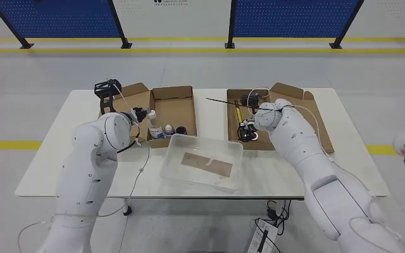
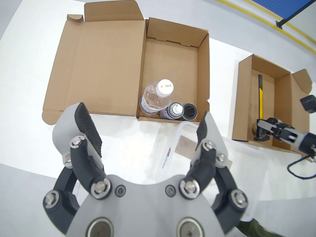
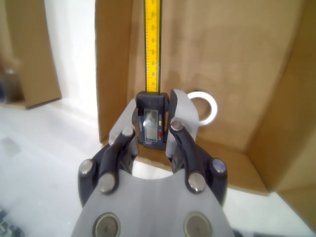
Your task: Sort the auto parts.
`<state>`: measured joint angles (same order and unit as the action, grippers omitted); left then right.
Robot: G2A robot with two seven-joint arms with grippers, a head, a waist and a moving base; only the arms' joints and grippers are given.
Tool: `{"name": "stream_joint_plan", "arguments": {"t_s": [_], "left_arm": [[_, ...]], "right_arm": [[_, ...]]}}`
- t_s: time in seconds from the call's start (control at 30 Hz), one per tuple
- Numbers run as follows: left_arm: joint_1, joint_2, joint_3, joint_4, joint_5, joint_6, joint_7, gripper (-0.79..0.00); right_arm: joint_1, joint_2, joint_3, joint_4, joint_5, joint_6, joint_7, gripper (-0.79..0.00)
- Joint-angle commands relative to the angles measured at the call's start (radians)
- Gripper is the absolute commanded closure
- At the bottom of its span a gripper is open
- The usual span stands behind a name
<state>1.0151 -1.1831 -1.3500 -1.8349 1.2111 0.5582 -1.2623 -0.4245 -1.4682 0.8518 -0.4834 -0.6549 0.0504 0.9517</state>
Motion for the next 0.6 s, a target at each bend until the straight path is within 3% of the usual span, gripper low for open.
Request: {"name": "stream_joint_plan", "arguments": {"t_s": [0.0,0.23,0.4,0.57], "left_arm": [[0.0,0.0,0.0,0.0,0.0,0.0,0.0,-0.785],[0.0,0.0,0.0,0.0,0.0,0.0,0.0,-0.785],[0.0,0.0,0.0,0.0,0.0,0.0,0.0,-0.785],[0.0,0.0,0.0,0.0,0.0,0.0,0.0,-0.785]], "right_arm": [[0.004,-0.004,-0.003,0.012,0.002,-0.003,-0.001,-0.08],[0.012,-0.017,-0.01,0.04,0.004,-0.012,-0.006,-0.24],[0.015,-0.023,-0.012,0.052,0.005,-0.018,-0.01,-0.292],[0.017,-0.027,-0.011,0.06,0.006,-0.021,-0.012,-0.296]]}}
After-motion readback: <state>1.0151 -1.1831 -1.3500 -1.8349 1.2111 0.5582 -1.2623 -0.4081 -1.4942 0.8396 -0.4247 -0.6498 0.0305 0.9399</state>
